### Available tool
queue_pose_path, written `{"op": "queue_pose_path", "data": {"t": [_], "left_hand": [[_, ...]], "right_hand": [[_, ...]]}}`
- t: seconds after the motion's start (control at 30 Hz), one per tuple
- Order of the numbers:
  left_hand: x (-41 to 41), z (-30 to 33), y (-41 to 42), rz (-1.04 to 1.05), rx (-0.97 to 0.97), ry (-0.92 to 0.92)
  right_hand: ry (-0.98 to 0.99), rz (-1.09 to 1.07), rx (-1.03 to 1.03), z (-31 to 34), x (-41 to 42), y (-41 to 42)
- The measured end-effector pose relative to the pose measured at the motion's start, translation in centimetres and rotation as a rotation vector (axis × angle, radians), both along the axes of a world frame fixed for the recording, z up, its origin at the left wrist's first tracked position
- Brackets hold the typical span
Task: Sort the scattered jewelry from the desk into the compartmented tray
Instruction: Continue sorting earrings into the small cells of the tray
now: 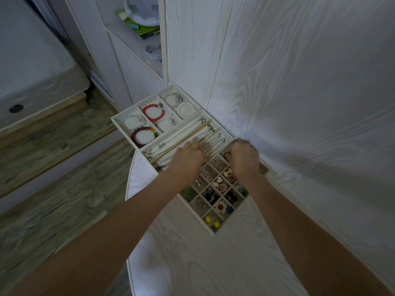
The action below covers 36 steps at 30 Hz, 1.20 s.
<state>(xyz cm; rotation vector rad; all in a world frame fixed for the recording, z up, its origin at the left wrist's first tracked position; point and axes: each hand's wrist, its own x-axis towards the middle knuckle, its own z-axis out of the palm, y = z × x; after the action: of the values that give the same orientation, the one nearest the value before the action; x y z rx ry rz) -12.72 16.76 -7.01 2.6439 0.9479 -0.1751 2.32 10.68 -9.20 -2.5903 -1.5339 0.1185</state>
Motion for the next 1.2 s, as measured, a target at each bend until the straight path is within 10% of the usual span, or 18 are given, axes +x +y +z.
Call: {"op": "queue_pose_path", "data": {"t": [0.87,0.97,1.1,1.2], "left_hand": [[0.0,0.2,0.2,-0.087,0.103,0.115],[0.1,0.4,0.1,-0.111,0.116,0.137],[0.0,0.6,0.0,-0.120,0.124,0.136],[0.0,0.8,-0.1,-0.122,0.120,0.140]], "right_hand": [[-0.012,0.053,-0.135,1.4,0.1,0.1],[0.476,-0.162,0.181,2.1,0.5,-0.8],[1.665,-0.674,0.493,3.9,0.2,-2.9],[2.024,-0.704,0.599,4.2,0.2,-4.1]]}}
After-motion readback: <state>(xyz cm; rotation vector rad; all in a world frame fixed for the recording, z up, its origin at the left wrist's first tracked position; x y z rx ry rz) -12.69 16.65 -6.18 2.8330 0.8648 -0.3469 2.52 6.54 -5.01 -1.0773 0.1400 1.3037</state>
